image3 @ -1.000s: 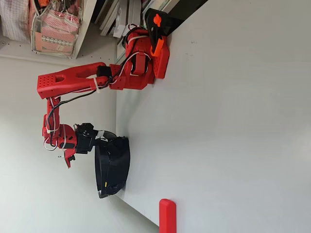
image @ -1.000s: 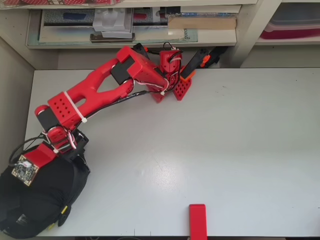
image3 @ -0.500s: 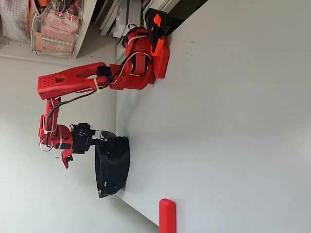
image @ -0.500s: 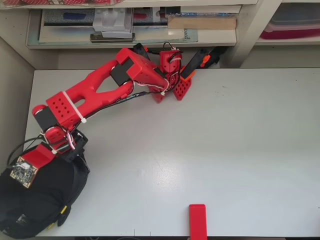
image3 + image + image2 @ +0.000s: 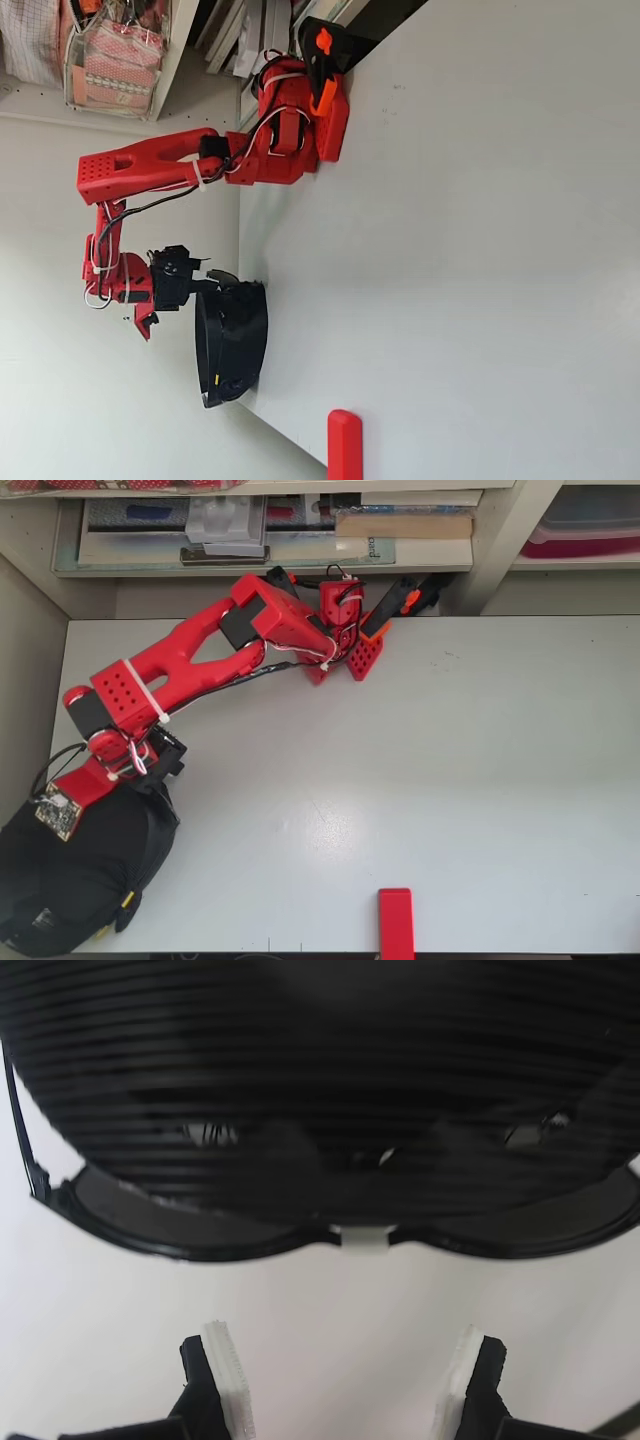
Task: Place Meta Rayban sunglasses on black head mold for quality assessment
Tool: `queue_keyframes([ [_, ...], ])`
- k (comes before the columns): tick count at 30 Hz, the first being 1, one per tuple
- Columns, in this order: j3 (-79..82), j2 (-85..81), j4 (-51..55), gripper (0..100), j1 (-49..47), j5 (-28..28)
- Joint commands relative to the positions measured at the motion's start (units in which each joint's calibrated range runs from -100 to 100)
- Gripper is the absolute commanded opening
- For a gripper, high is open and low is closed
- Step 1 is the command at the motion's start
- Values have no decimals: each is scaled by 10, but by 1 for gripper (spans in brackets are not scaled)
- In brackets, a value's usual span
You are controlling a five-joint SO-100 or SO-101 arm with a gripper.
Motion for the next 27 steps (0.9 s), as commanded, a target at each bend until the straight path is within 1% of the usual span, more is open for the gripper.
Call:
queue_keyframes([
  [1,-12,-11,-31,93,-12,-3],
  [14,-14,26,-53,93,-12,-3],
  [20,-81,39,-53,93,-27,-3],
  [27,-154,93,-53,93,-38,-3],
])
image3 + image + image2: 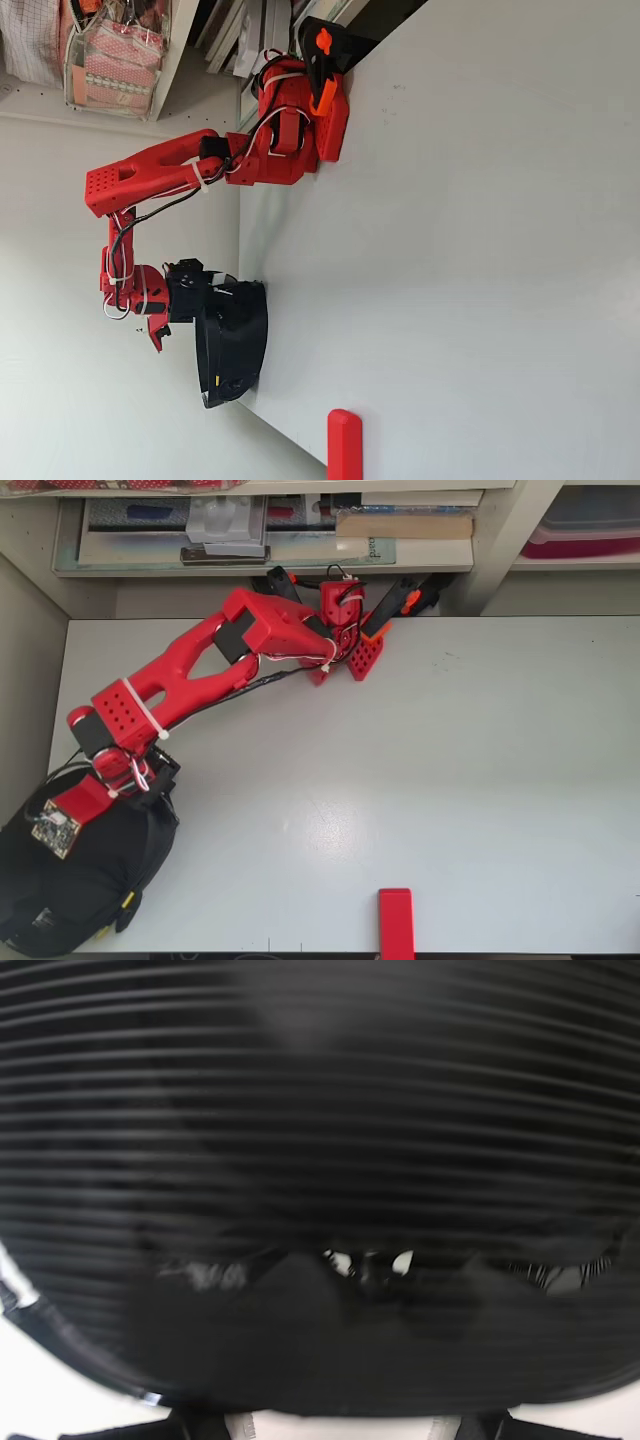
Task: Place Meta Rayban sunglasses on black head mold for quality assessment
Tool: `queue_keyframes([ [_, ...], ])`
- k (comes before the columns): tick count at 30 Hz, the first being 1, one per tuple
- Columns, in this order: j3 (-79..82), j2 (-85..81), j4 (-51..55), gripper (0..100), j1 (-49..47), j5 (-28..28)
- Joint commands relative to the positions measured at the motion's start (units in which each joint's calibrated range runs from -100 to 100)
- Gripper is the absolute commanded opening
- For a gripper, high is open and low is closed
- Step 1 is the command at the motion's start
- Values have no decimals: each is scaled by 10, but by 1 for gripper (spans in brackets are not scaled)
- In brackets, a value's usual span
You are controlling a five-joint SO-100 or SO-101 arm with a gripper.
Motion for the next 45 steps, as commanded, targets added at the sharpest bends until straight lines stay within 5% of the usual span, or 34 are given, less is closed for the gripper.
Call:
queue_keyframes([
  [1,-114,12,-7,93,-17,-3],
  [13,-129,-127,130,93,29,18],
  [45,-136,-14,53,93,-15,-1],
])
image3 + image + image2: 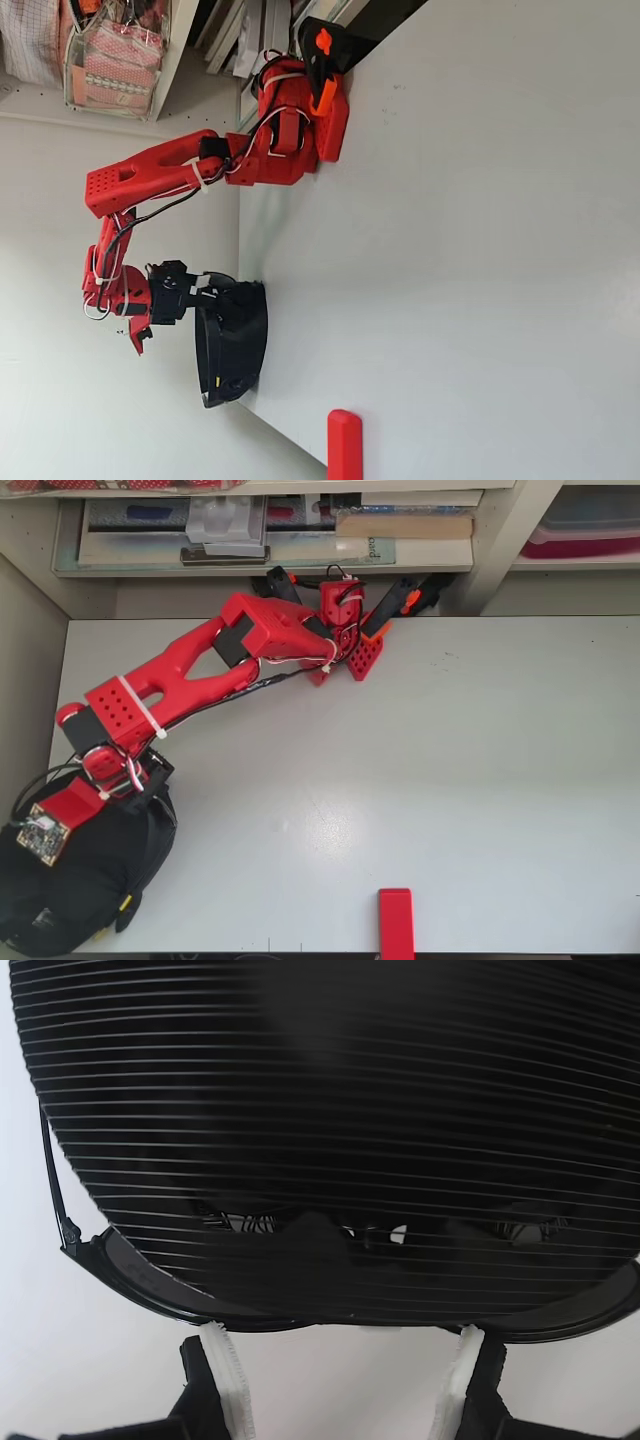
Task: Place Meta Rayban sunglasses on black head mold for quality assessment
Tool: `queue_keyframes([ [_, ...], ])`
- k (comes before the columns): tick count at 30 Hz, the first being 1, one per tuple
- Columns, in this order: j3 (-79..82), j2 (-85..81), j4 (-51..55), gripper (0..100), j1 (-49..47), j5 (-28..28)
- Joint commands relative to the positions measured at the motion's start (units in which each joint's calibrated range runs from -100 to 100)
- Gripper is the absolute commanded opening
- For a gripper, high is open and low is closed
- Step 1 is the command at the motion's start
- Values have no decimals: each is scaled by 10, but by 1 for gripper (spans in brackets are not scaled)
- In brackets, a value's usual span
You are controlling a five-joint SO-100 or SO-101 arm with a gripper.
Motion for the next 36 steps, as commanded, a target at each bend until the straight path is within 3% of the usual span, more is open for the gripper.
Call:
queue_keyframes([
  [1,-52,-3,-21,93,-7,-3],
  [36,-64,-13,-20,93,44,41],
])
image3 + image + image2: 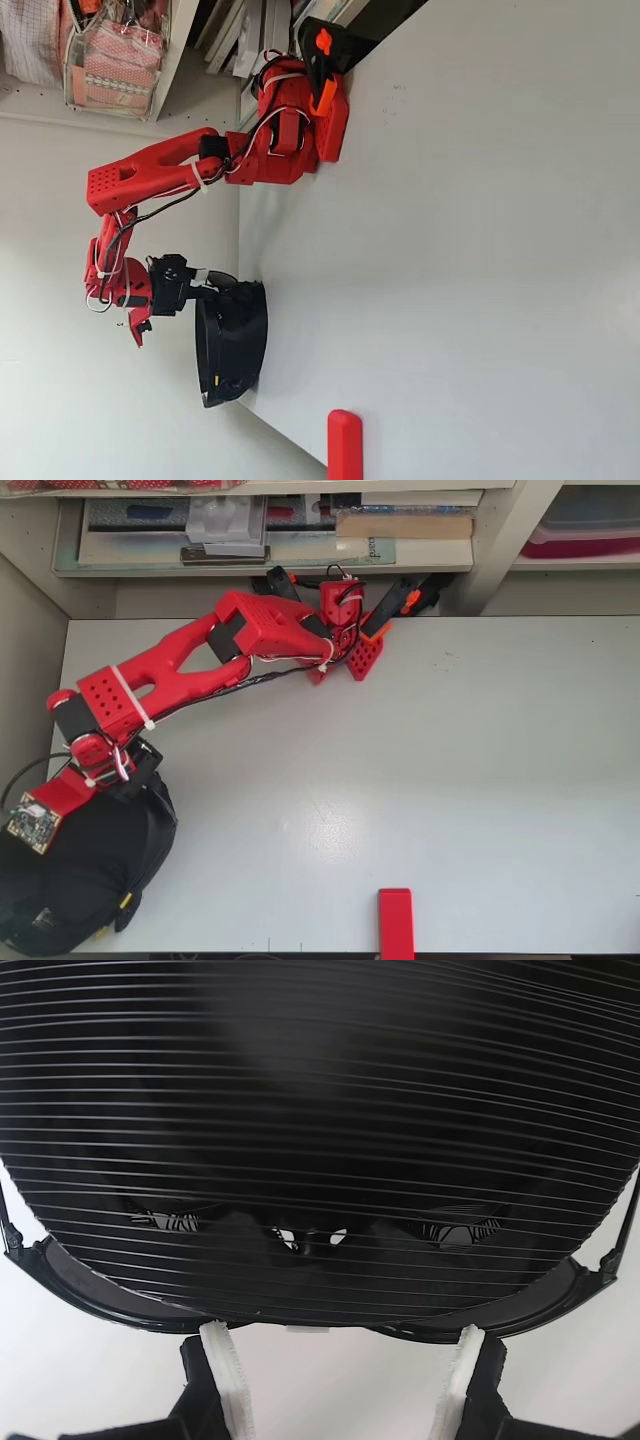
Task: Place Meta Rayban sunglasses on black head mold for quality assessment
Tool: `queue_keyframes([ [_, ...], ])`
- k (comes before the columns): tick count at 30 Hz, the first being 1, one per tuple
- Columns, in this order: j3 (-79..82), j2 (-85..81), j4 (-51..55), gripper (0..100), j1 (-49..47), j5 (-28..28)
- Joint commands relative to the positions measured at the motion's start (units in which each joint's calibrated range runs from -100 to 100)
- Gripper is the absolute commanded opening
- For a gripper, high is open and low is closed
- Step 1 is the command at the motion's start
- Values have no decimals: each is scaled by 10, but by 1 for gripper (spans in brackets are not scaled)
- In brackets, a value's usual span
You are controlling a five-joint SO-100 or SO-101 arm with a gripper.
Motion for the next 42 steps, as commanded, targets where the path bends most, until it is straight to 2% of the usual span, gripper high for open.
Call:
queue_keyframes([
  [1,-51,-17,-7,93,0,3],
  [16,-57,2,-5,93,-3,2],
  [27,-102,-93,111,93,15,3],
  [36,6,-92,90,93,-1,-19],
  [42,12,-53,52,93,-16,-22],
])
